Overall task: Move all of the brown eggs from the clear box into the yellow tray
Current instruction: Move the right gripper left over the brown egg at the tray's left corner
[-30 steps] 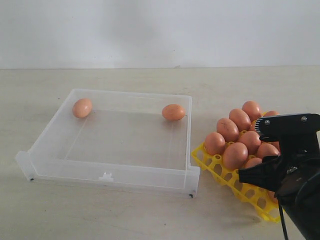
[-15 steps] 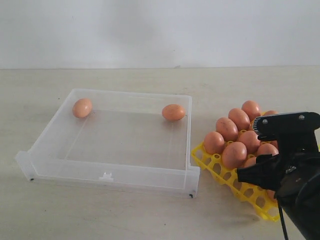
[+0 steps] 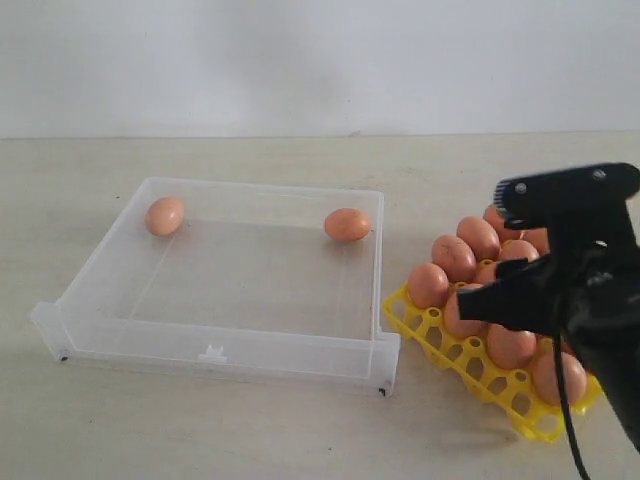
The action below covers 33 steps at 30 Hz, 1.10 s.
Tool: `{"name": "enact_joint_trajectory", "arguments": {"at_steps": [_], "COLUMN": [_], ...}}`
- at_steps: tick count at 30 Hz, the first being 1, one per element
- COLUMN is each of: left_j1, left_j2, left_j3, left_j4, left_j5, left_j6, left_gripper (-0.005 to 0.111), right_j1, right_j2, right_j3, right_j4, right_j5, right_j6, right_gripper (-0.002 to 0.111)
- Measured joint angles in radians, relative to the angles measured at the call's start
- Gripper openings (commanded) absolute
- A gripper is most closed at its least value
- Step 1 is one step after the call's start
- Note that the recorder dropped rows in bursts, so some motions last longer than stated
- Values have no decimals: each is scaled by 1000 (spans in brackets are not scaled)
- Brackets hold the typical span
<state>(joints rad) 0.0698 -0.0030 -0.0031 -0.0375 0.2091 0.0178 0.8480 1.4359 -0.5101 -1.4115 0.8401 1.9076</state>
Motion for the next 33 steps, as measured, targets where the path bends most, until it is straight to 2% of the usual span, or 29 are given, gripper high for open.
{"name": "enact_joint_trajectory", "arguments": {"at_steps": [3, 5, 7, 9, 11, 14, 15, 20, 25, 33], "left_j1": [0, 0, 0, 0, 0, 0, 0, 0, 0, 0], "left_j2": [0, 0, 0, 0, 0, 0, 0, 0, 0, 0], "left_j3": [0, 0, 0, 0, 0, 0, 0, 0, 0, 0], "left_j4": [0, 0, 0, 0, 0, 0, 0, 0, 0, 0], "left_j5": [0, 0, 0, 0, 0, 0, 0, 0, 0, 0], "left_j6": [0, 0, 0, 0, 0, 0, 0, 0, 0, 0], "left_gripper": [-4, -4, -4, -4, -4, -4, -4, -4, -4, -4], "right_j1": [0, 2, 38, 70, 89, 115, 119, 117, 110, 68], "right_j2": [-6, 10, 88, 186, 297, 476, 557, 738, 833, 875], "right_j3": [-126, -259, -482, -653, -824, -1066, -1169, -1390, -1494, -1511], "right_j4": [47, 114, 175, 189, 194, 317, 427, 737, 871, 899], "right_j5": [-101, -193, -219, -229, -239, -212, -197, -137, -122, -167], "right_j6": [-187, -387, -677, -823, -880, -918, -921, -862, -683, -463], "right_gripper": [61, 61, 61, 61, 61, 61, 61, 61, 61, 61]}}
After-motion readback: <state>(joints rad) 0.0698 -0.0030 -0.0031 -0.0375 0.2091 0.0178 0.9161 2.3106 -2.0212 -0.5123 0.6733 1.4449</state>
